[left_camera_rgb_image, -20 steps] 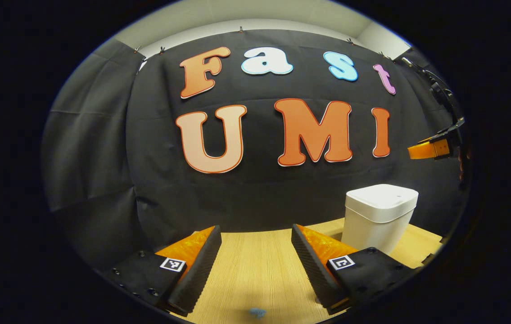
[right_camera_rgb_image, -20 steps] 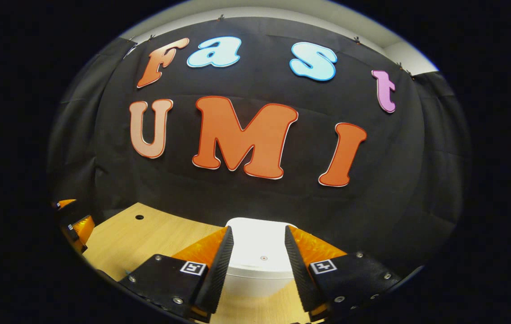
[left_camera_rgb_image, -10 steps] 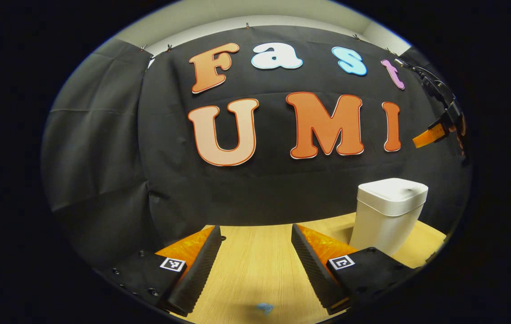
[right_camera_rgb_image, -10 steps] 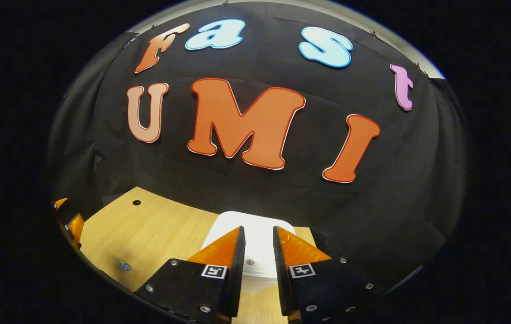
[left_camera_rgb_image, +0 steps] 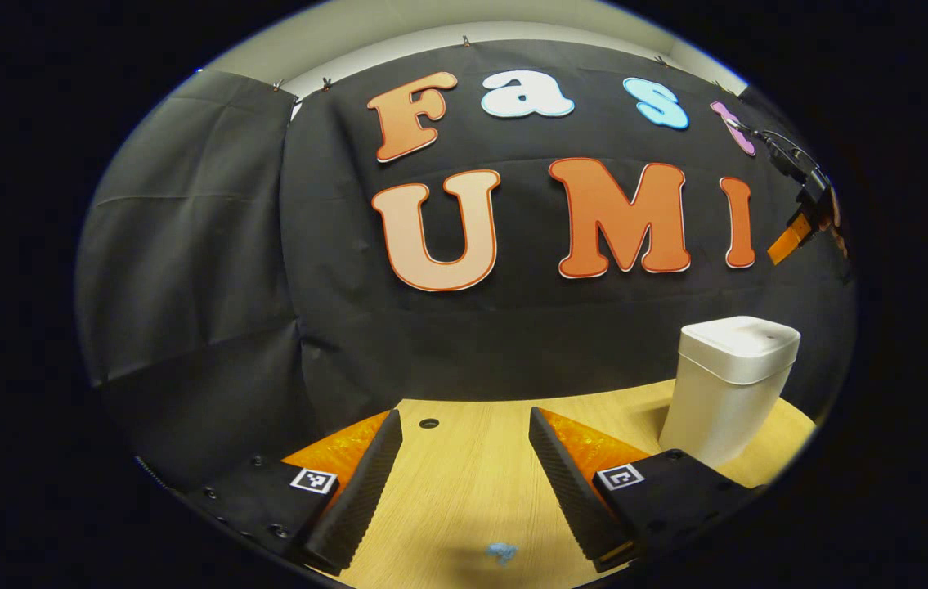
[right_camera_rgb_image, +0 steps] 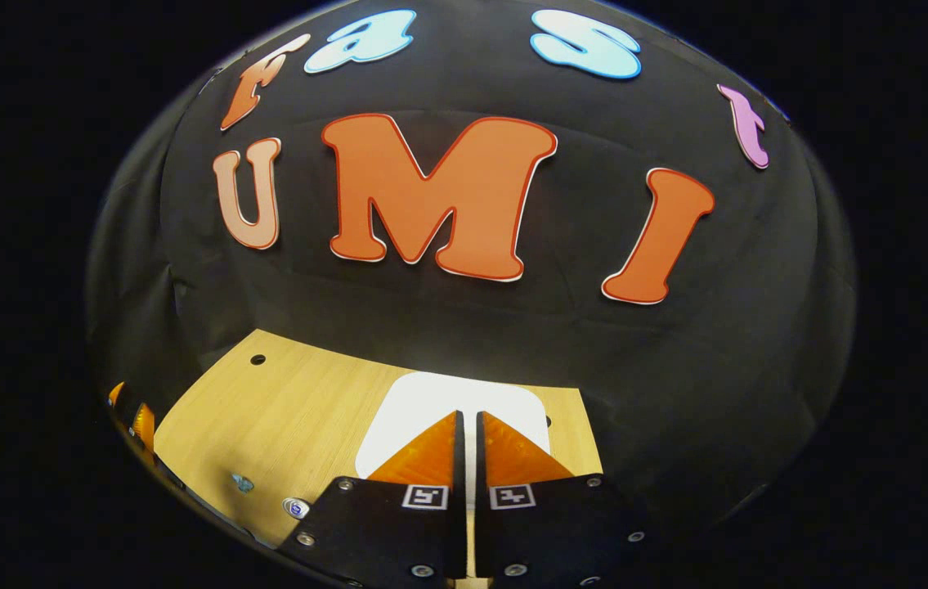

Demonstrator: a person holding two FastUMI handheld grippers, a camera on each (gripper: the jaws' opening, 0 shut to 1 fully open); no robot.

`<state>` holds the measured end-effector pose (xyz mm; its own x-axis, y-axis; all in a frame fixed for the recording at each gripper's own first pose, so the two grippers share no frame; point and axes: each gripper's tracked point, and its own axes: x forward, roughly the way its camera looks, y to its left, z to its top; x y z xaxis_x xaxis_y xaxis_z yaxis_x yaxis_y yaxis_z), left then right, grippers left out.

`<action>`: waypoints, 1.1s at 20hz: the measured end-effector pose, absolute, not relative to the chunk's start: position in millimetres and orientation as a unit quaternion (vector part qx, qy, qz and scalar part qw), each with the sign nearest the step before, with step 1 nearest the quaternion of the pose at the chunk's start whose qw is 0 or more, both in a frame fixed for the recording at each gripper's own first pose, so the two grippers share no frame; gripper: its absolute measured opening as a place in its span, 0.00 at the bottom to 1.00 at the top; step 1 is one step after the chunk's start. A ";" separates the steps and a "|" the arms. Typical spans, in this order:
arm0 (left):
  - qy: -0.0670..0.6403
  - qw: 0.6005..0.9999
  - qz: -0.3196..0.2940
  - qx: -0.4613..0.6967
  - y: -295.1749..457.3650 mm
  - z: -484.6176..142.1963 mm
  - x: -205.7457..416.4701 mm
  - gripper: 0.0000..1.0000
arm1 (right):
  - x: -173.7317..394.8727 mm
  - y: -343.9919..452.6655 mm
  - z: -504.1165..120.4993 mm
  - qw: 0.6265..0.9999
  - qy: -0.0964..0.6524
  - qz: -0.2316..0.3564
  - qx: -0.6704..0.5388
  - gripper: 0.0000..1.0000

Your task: Press the lid of the desktop garbage bin to open it, pick up the crumpled paper on the desktop and throw it into the bin, then pick up the pop can on the desktop and drop it into the bin, and finally close the garbage bin lid.

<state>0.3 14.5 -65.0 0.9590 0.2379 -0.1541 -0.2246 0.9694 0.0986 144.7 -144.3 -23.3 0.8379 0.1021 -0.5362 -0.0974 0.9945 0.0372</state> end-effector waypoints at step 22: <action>0.120 0.971 0.206 0.029 26.3 -96.5 -29.6 0.99 | 143.7 -125.1 -115.3 0.866 0.475 0.148 0.046 0.01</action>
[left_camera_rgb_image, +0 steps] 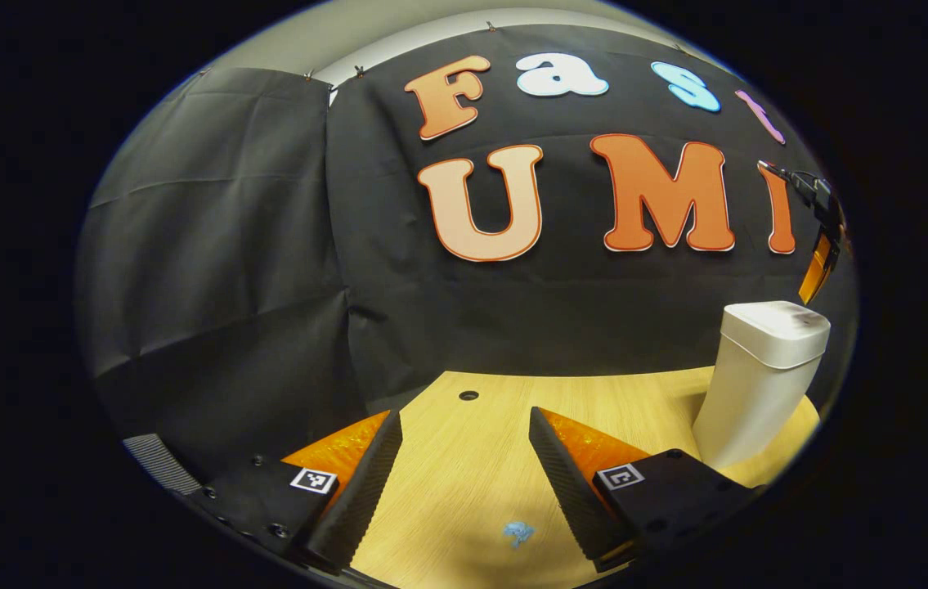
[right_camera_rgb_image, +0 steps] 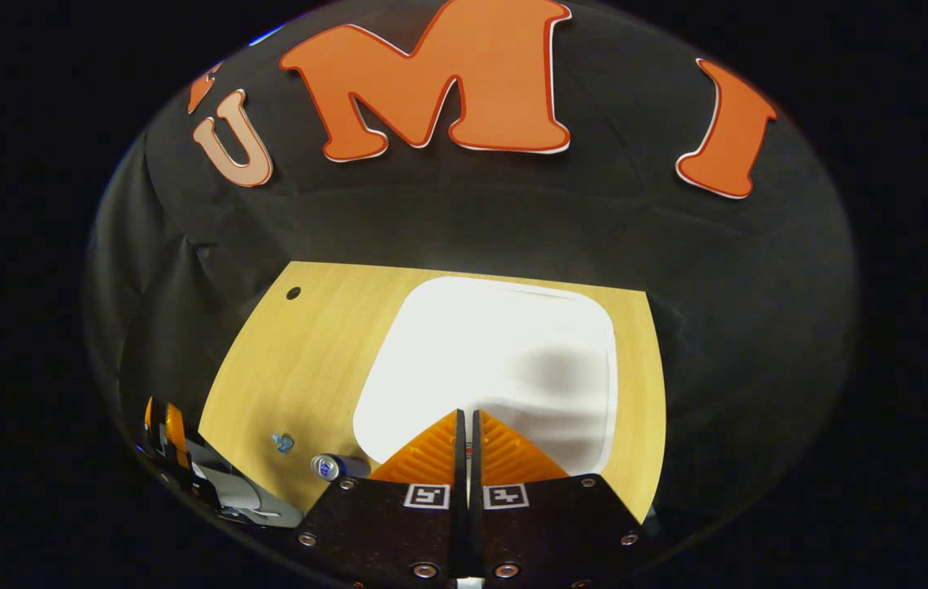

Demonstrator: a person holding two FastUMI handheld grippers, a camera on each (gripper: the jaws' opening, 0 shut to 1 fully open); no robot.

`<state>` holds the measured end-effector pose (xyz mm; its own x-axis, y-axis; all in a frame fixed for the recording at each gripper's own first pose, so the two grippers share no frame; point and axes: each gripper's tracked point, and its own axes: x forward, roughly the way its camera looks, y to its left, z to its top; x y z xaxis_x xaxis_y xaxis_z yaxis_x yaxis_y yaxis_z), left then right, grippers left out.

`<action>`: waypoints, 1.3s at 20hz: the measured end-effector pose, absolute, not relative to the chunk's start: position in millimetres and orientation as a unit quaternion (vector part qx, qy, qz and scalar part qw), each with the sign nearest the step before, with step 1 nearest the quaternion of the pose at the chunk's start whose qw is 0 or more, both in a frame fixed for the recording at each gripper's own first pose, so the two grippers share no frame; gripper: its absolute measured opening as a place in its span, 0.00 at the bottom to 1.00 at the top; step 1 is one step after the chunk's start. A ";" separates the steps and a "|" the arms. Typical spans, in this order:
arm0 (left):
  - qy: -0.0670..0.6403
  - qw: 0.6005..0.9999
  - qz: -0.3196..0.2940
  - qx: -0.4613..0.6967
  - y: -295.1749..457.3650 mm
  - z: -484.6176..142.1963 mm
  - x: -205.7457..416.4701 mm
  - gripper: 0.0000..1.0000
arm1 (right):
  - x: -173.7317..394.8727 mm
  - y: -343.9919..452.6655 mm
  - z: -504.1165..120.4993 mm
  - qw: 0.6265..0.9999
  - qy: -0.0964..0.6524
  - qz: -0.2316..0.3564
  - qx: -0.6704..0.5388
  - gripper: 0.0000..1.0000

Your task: Press the lid of the desktop garbage bin to open it, pick up the crumpled paper on the desktop and throw it into the bin, then pick up the pop can on the desktop and drop it into the bin, and finally close the garbage bin lid.

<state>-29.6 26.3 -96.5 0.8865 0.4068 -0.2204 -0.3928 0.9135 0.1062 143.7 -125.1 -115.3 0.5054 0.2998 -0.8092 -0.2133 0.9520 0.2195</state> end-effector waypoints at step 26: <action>0.108 0.984 0.121 0.079 -0.8 -81.7 10.6 0.99 | 135.3 -126.1 -131.4 0.884 0.449 0.116 0.061 0.01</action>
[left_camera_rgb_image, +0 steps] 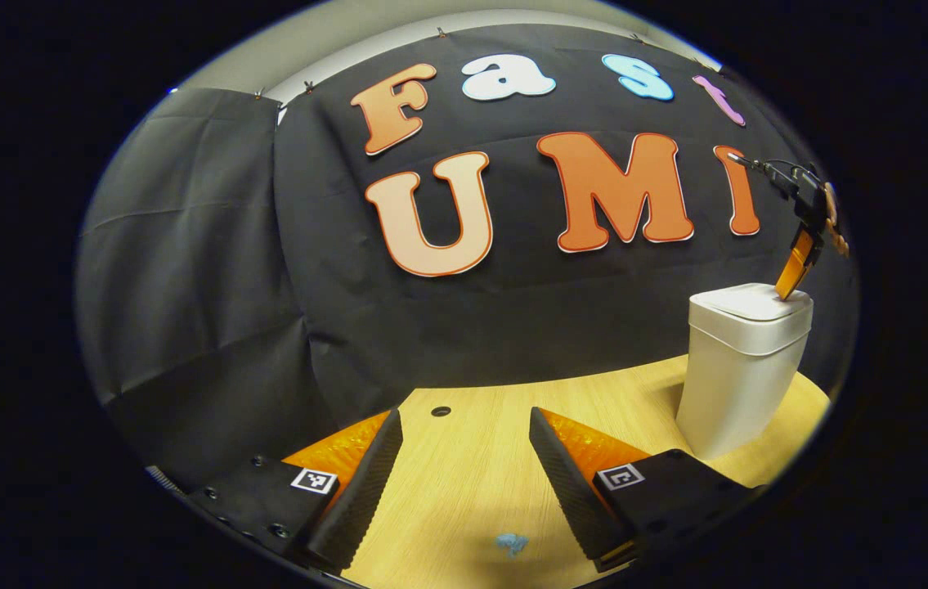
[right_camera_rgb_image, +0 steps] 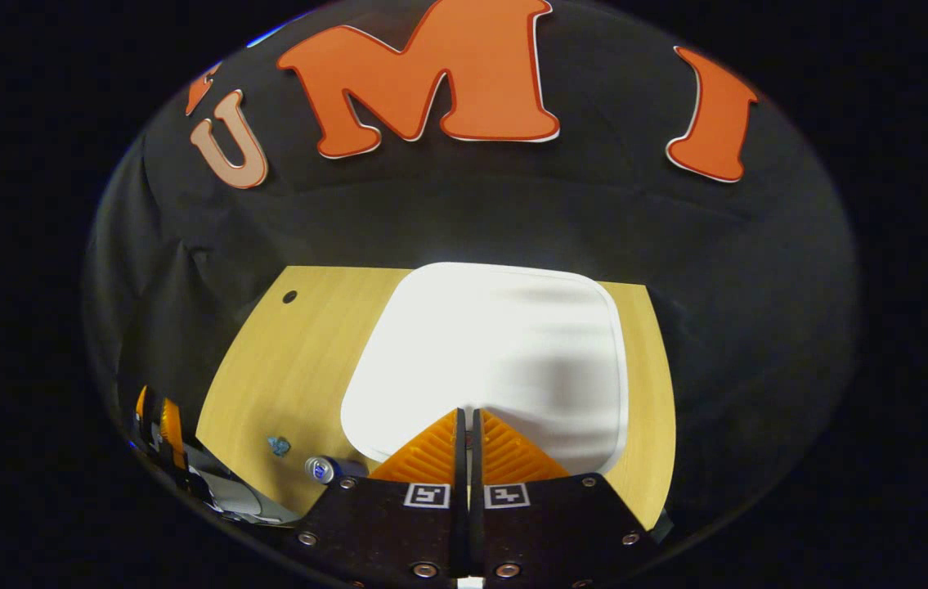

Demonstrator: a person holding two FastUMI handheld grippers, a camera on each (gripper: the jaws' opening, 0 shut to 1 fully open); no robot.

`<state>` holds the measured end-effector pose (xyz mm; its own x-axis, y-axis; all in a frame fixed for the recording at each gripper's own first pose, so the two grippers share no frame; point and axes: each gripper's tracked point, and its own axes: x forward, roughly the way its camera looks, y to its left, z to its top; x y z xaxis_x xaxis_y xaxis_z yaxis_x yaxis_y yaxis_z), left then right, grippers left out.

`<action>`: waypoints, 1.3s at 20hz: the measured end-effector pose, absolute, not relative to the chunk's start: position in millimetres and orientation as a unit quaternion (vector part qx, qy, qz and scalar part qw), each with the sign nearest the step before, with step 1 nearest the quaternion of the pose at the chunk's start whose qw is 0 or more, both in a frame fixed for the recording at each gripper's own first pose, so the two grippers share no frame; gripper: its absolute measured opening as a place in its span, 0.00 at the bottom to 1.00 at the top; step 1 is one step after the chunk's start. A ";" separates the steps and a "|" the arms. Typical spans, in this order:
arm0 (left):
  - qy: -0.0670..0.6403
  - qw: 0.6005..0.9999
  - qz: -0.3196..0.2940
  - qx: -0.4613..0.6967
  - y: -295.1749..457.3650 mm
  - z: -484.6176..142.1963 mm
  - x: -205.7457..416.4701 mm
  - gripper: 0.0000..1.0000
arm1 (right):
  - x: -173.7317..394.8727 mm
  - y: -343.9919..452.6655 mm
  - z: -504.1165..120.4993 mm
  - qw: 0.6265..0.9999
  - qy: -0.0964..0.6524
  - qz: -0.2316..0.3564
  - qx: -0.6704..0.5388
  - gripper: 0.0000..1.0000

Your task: Press the lid of the desktop garbage bin to open it, pick up the crumpled paper on the desktop and throw it into the bin, then pick up the pop can on the desktop and drop it into the bin, and finally close the garbage bin lid.

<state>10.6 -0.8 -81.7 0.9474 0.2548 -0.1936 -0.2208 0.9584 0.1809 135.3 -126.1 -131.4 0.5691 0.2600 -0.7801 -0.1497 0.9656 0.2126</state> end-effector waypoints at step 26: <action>0.116 0.992 0.003 0.047 10.5 -100.6 72.3 0.99 | 139.3 -141.5 14.7 0.994 0.092 -0.037 0.037 0.01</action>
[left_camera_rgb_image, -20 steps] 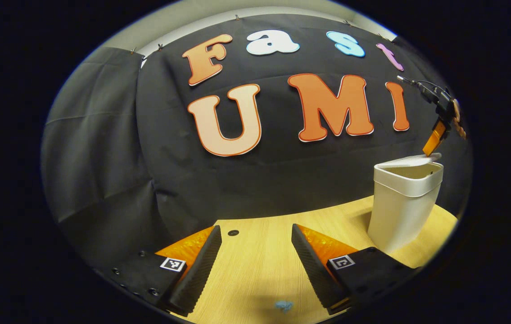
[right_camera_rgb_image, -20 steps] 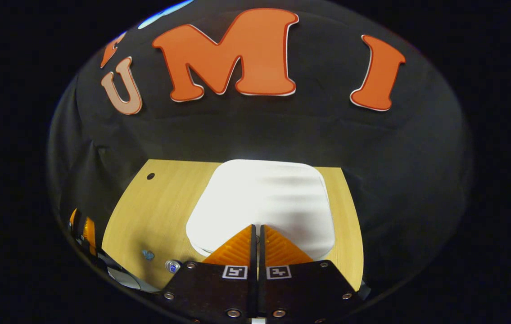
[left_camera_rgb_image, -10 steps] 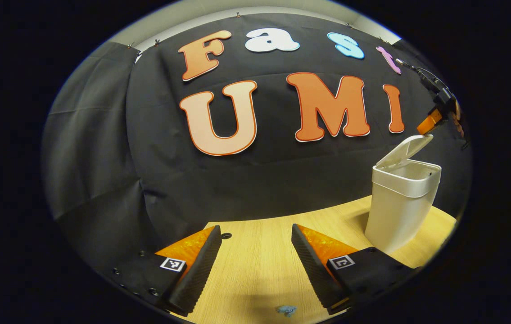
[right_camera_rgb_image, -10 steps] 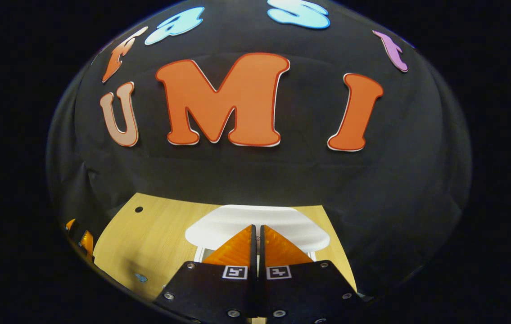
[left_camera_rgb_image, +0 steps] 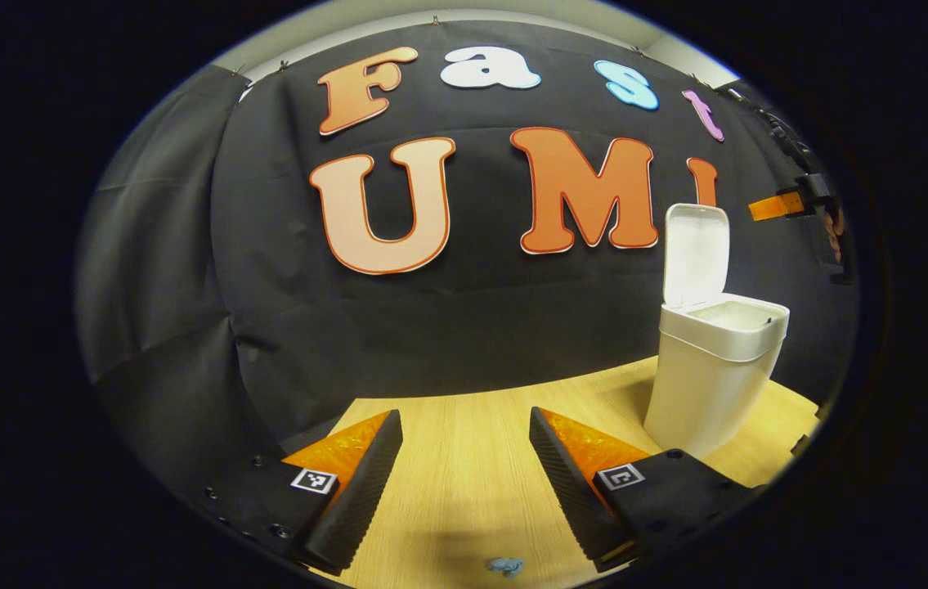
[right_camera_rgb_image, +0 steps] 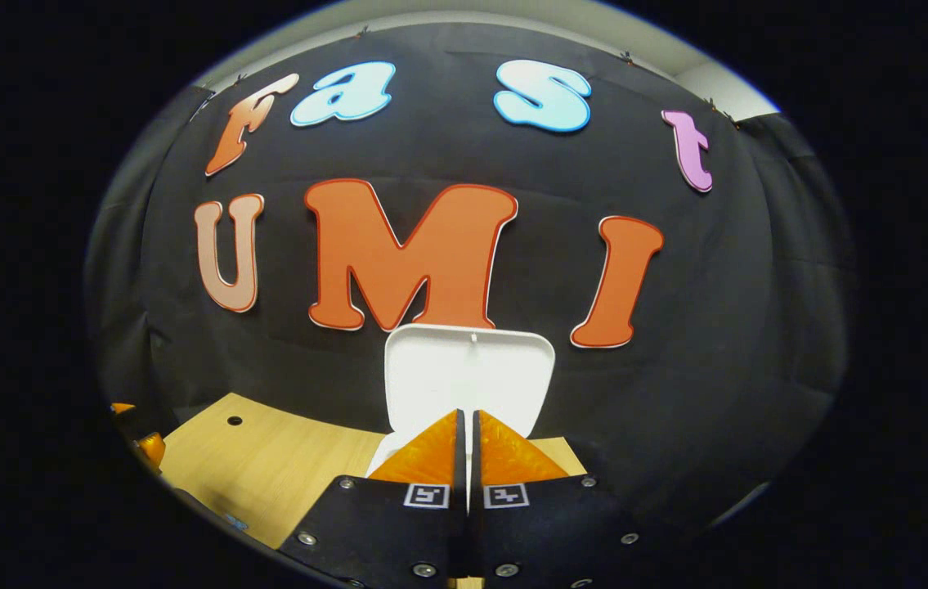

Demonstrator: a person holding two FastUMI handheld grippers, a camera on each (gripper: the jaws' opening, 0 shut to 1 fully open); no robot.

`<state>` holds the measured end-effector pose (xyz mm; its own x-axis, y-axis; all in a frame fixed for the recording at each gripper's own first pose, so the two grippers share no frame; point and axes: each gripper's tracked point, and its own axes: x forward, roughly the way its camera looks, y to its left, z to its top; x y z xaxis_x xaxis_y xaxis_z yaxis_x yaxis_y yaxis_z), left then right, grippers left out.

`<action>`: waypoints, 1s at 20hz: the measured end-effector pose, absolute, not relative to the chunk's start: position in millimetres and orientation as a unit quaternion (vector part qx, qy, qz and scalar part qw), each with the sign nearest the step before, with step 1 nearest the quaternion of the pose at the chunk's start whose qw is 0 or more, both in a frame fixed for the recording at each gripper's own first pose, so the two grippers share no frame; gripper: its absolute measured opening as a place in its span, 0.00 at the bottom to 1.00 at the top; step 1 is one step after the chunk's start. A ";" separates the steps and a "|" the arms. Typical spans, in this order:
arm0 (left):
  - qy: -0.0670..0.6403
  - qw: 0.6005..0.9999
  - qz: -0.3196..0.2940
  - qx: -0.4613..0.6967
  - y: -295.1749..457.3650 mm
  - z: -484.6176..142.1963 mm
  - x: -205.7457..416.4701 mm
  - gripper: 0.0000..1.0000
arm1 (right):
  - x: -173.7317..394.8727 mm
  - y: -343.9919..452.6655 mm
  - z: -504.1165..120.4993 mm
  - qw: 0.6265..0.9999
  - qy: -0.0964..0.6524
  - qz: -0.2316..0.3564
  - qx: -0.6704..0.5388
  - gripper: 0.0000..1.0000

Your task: Press the lid of the desktop garbage bin to open it, pick up the crumpled paper on the desktop and throw it into the bin, then pick up the pop can on the desktop and drop it into the bin, and finally close the garbage bin lid.

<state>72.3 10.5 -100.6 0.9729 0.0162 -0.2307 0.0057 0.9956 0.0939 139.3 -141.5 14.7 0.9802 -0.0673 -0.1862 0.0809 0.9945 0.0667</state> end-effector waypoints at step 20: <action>0.292 0.955 0.011 -0.051 16.4 -220.7 65.0 1.00 | 47.1 -16.7 -88.5 0.983 0.147 0.082 0.071 0.90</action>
